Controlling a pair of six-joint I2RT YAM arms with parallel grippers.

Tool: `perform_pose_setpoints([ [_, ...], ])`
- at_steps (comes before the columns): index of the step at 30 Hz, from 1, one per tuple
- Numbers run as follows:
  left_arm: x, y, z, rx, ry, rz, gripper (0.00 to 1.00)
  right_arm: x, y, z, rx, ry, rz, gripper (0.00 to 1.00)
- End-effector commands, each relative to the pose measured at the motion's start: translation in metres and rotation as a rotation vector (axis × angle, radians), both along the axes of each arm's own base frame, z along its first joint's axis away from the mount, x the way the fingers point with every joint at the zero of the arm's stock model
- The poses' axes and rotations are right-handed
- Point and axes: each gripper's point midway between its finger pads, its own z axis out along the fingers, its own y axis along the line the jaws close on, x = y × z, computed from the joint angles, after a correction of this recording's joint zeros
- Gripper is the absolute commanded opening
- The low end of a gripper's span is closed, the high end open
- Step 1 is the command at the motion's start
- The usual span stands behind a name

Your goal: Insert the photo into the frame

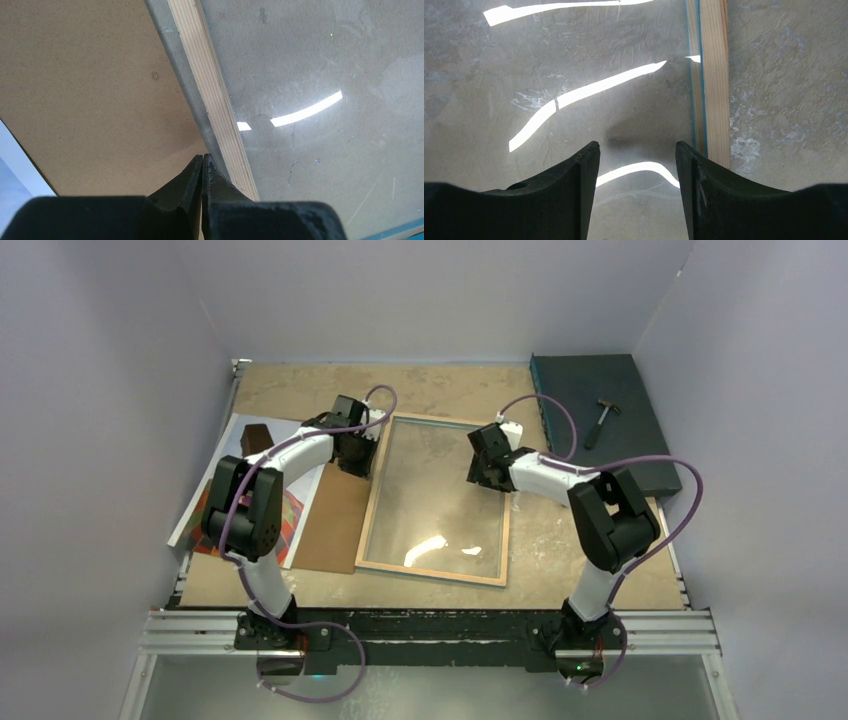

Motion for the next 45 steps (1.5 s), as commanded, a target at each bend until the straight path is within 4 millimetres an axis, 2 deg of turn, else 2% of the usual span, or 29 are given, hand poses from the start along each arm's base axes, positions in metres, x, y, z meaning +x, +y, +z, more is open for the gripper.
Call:
perform_pose_setpoints([
  [1, 0.008, -0.005, 0.009, -0.018, -0.03, -0.004, 0.0, -0.016, -0.019, -0.019, -0.05, 0.092, -0.027, 0.61],
  [5, 0.007, -0.004, 0.009, -0.011, -0.031, -0.004, 0.0, -0.007, -0.017, -0.003, -0.049, 0.065, -0.014, 0.62],
  [9, 0.007, -0.003, 0.012, -0.008, -0.037, -0.008, 0.0, 0.009, -0.021, 0.02, -0.064, 0.009, -0.019, 0.63],
  [14, 0.007, -0.003, 0.014, -0.01, -0.041, -0.007, 0.0, 0.036, -0.033, 0.028, -0.079, -0.012, -0.051, 0.64],
  [18, 0.007, -0.003, 0.014, -0.009, -0.041, -0.007, 0.0, 0.057, -0.03, 0.035, -0.07, -0.039, -0.046, 0.65],
  [27, 0.007, -0.004, 0.009, -0.012, -0.032, -0.006, 0.0, 0.077, -0.017, 0.033, -0.044, -0.047, -0.029, 0.62],
  [39, 0.006, -0.004, 0.005, -0.013, -0.026, -0.009, 0.0, 0.08, -0.029, 0.015, -0.087, -0.027, -0.078, 0.61],
  [45, 0.006, -0.005, 0.003, -0.015, -0.025, -0.009, 0.0, 0.087, -0.029, 0.008, -0.088, -0.019, -0.084, 0.61],
])
